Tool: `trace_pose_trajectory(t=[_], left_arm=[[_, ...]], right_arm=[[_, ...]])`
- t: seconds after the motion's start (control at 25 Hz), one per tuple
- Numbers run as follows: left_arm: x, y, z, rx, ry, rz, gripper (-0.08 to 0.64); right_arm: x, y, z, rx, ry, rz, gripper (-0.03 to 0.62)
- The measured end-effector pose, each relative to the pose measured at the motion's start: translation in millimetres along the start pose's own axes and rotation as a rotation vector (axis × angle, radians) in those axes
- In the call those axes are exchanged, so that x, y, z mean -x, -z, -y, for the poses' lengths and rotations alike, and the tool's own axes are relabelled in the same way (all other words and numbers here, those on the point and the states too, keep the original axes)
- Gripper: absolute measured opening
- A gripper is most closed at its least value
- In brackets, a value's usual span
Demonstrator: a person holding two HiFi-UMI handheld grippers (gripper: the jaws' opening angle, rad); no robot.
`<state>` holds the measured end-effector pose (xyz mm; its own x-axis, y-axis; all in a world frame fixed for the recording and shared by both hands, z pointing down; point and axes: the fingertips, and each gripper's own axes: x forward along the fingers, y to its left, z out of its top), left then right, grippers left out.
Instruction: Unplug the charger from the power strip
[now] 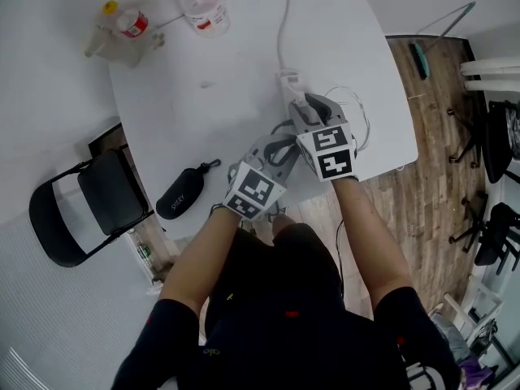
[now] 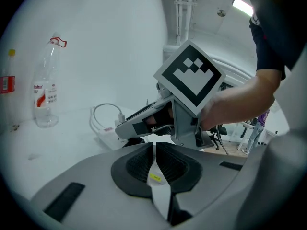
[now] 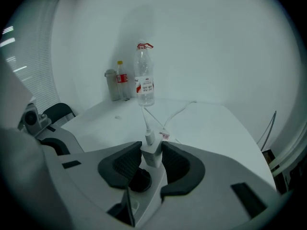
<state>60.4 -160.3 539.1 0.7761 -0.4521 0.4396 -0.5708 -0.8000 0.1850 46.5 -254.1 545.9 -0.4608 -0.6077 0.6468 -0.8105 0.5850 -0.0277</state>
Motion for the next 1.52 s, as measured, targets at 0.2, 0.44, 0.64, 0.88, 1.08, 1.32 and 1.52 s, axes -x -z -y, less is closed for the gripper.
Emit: trace_pose_trajectory(t=[0.2, 0.44, 0.64, 0.88, 1.08, 1.32, 1.52], left_arm=[[-0.7, -0.4, -1.2, -0.014, -0.005, -0.007, 0.029], [-1.4, -0.2, -2.2, 0.002, 0.002, -0.013, 0.025], [2.1, -6.1, -1.2, 0.037, 0.034, 0.000, 0.025], [32.5, -42.8, -1.2, 0.053, 0.014, 0.096, 0.025], [75.0, -82.0, 2.5, 0.006, -0.015, 0.164, 0.025], [143.6, -130.8, 11.2, 0.039, -0.031, 0.227, 0.025], [208.3, -165.2, 16.5, 0.022, -0.058, 0.299, 0.025]], right_arm=[[4.6, 2.4, 5.1, -0.017, 0.043, 0.006, 0.120], [14.7, -3.0, 10.5, -0.059, 0.090, 0.045, 0.111], [41.2, -25.7, 14.6, -0.080, 0.115, 0.121, 0.107], [92.0, -47.2, 15.1, -0.100, 0.132, 0.210, 0.107], [139.3, -63.9, 4.2, -0.111, 0.141, 0.292, 0.106], [205.5, -83.1, -16.5, -0.115, 0.170, 0.390, 0.106], [261.9, -104.7, -35.1, -0.113, 0.206, 0.468, 0.106]])
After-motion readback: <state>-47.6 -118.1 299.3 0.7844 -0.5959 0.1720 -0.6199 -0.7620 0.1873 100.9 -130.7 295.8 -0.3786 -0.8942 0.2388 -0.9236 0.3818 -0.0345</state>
